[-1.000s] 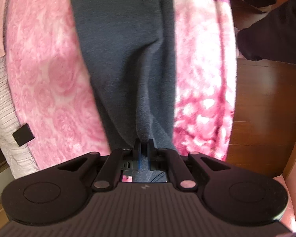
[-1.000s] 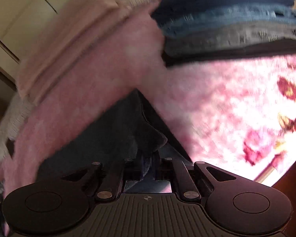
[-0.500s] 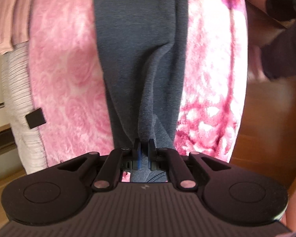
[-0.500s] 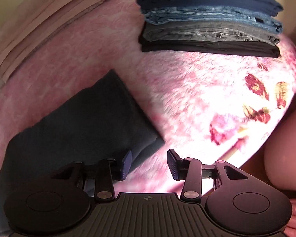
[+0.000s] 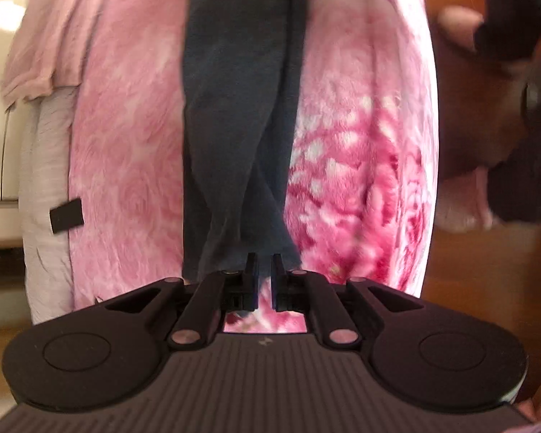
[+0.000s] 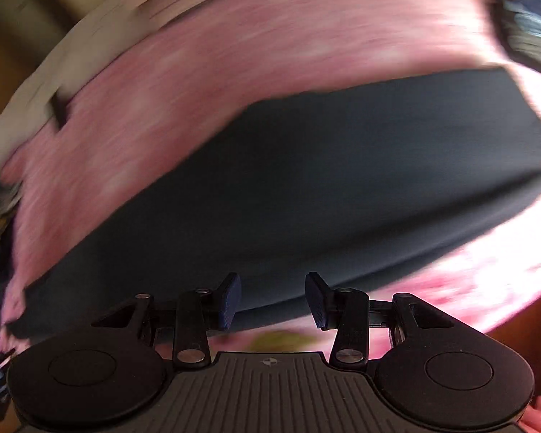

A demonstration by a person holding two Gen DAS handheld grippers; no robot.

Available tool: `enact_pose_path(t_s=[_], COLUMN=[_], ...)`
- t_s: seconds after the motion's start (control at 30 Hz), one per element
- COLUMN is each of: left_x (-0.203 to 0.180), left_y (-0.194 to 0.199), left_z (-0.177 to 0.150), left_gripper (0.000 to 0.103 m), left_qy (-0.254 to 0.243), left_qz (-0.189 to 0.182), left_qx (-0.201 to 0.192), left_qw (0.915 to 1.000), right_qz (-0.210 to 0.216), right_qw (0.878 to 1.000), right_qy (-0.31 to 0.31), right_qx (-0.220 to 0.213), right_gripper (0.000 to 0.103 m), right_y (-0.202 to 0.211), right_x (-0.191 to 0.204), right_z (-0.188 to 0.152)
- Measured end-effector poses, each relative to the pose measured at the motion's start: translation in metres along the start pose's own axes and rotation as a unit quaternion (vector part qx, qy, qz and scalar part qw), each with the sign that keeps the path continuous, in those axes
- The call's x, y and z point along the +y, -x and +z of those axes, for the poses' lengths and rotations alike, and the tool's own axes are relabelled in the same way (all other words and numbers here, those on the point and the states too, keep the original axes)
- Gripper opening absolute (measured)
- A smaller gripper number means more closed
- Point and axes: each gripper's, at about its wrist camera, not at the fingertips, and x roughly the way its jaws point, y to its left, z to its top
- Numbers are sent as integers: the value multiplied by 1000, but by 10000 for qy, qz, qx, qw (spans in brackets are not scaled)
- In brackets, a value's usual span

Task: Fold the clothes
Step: 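Carry the lifted leg over onto the other leg with the left tool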

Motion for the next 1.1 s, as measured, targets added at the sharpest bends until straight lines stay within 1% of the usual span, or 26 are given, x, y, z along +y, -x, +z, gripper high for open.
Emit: enact_pose_path(t_s=[0.03,0.1,0.13,0.17,0.2,0.23,0.3,0.33,0.37,0.4,0.43,0.47,0.5,0.53,0.57,0.6,0.67,0.73,0.77,0.8,0.87,0.93,0.97,1.07,1.1], left_x=[1,4,6,11,17,22,36,43,48,51,54,58,63,69,78,88,103,104,97,85,54,28,19,7,9], left_y=[3,7,9,8,8,7,-1,-9,-18,-26,-34,-40,-42,-41,-38,-33,-18,-8,-10,-15,-33,-48,-54,-59,-58], left_z=[-7,-20,-26,-31,-36,-41,-44,-44,-44,-42,-40,-39,-39,-39,-39,-40,-41,-42,-41,-40,-41,-44,-46,-50,-50], left_gripper=[5,11,20,33,36,37,39,40,40,39,33,15,6,5,5,5,5,5,5,5,5,5,5,4,4], left_qy=[100,164,214,296,378,449,495,482,429,346,257,156,68,2,-28,-24,12,33,-29,-137,-412,-511,-543,-498,-415], left_qz=[28,220,297,321,344,344,133,-42,-227,-376,-518,-614,-620,-515,-275,76,943,1451,1457,1362,929,586,491,481,484], left_qx=[-114,-318,-419,-546,-674,-808,-1035,-1095,-1113,-1075,-1051,-1075,-1132,-1177,-1226,-1269,-1341,-1350,-1277,-1178,-928,-748,-686,-653,-652], left_qw=[9999,9991,9985,9976,9964,9951,9933,9928,9926,9929,9928,9922,9916,9917,9921,9919,9865,9802,9810,9836,9905,9942,9950,9955,9958], right_qz=[109,295,379,447,510,568,627,647,657,651,636,596,546,497,448,398,306,239,215,200,171,143,128,53,-4], right_qw=[9997,9981,9968,9956,9943,9930,9907,9896,9886,9879,9872,9870,9875,9879,9882,9885,9902,9917,9921,9923,9923,9922,9921,9921,9923], right_qy=[181,499,646,764,862,952,1096,1159,1214,1263,1309,1324,1288,1253,1217,1181,1051,918,863,819,792,793,794,803,784], right_qx=[84,211,271,321,364,411,507,555,595,621,650,689,730,772,814,855,872,873,884,911,938,953,960,957,954], right_gripper=[44,44,44,44,44,45,46,52,61,64,66,66,66,66,66,66,66,66,66,66,66,66,66,66,66], right_y=[-9,-24,-31,-37,-43,-47,-55,-58,-59,-60,-61,-62,-62,-61,-61,-61,-58,-56,-55,-55,-53,-49,-47,-42,-41], right_x=[28,77,101,122,141,160,186,197,204,208,212,215,213,211,209,207,199,188,182,176,168,160,156,145,140], right_z=[-4,-12,-15,-18,-20,-23,-29,-32,-34,-35,-36,-38,-40,-42,-44,-45,-46,-45,-45,-45,-44,-42,-41,-38,-37])
